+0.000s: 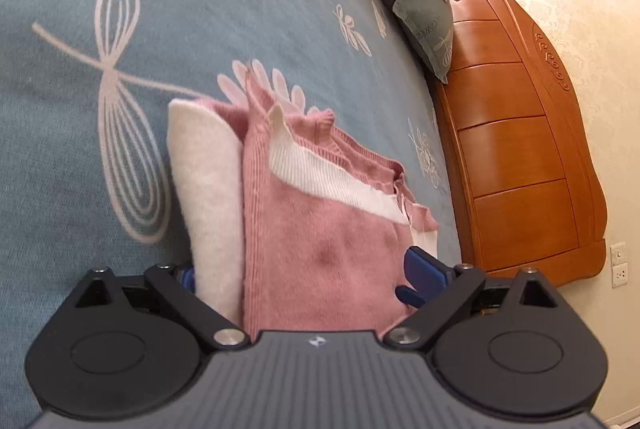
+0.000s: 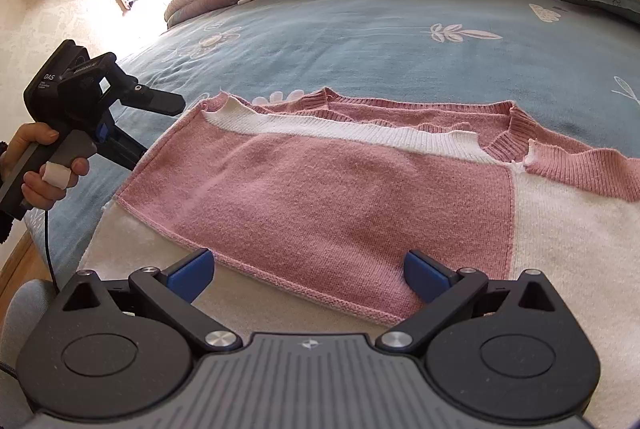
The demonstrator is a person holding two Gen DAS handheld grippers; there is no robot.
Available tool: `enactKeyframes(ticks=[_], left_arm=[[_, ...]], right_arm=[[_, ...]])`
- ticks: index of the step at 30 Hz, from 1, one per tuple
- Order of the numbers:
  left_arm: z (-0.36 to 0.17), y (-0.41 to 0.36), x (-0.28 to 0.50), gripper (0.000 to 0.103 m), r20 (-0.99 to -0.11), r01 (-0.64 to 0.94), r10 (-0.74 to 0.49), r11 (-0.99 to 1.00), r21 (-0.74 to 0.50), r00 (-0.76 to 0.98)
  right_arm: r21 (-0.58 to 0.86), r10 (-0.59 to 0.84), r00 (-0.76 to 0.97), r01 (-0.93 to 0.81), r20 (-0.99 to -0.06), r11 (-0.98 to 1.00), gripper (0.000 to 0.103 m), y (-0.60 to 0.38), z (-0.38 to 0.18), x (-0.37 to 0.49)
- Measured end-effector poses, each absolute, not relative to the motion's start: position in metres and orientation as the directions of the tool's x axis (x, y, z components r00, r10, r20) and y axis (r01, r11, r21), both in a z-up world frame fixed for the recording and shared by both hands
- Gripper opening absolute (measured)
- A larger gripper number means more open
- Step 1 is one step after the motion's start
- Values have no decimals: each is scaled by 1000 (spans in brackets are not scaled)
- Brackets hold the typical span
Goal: Fold clothes
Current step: 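Roll the left gripper and close it on the sweater's side edge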
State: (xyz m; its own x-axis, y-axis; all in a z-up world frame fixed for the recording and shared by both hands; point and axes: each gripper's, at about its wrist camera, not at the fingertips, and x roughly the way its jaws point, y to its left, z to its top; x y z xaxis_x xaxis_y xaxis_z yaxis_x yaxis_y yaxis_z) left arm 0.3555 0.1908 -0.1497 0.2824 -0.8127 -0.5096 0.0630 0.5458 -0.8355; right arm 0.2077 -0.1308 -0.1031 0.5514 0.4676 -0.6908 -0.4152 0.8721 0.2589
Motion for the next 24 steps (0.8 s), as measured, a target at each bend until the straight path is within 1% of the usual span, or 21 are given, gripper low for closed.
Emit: enactKeyframes(ticks=[1,2,6,10,11,13,15,16,17,19,20,24], left_arm=[[-151,193,347,90,-515,72,-816,549,-833,263],[-151,195,340,86,-520,81,-818,552,-830,245],[-157,201,348,75,-519,48,-821,543,-838,237],[-160,195,367,74,-510,76,-830,537,-840,227],[-160,195,368,71,-513,89,-829,541,-836,223],[-164,201,366,57,-525,71,-819,552,-831,230],[-172,211,362,21,-535,27,-809,557,-830,242],[-177,215,361,24,-519,4,-819,536,-844,246],[-182,219,360,24,-505,-16,-827,517,-856,249],[-177,214,361,24,-517,13,-821,536,-844,243],[-175,211,363,26,-521,23,-820,541,-840,237],[-171,200,376,27,-538,47,-816,558,-829,211]], right_arm=[[257,469,552,-419,-689,871,103,-131,-103,207],[256,472,554,-423,-686,869,103,-132,-104,206],[256,473,558,-424,-682,869,103,-132,-105,206],[254,470,561,-421,-681,871,103,-132,-105,205],[253,469,562,-421,-681,871,103,-132,-105,205],[250,469,565,-423,-679,871,103,-132,-105,204],[246,468,566,-425,-679,871,103,-132,-105,204],[244,467,566,-426,-679,871,103,-131,-105,204],[242,466,566,-427,-680,871,103,-131,-105,204],[237,467,565,-433,-680,869,103,-132,-105,203],[237,467,566,-433,-679,869,103,-132,-106,203],[238,463,568,-426,-681,873,103,-131,-106,205]])
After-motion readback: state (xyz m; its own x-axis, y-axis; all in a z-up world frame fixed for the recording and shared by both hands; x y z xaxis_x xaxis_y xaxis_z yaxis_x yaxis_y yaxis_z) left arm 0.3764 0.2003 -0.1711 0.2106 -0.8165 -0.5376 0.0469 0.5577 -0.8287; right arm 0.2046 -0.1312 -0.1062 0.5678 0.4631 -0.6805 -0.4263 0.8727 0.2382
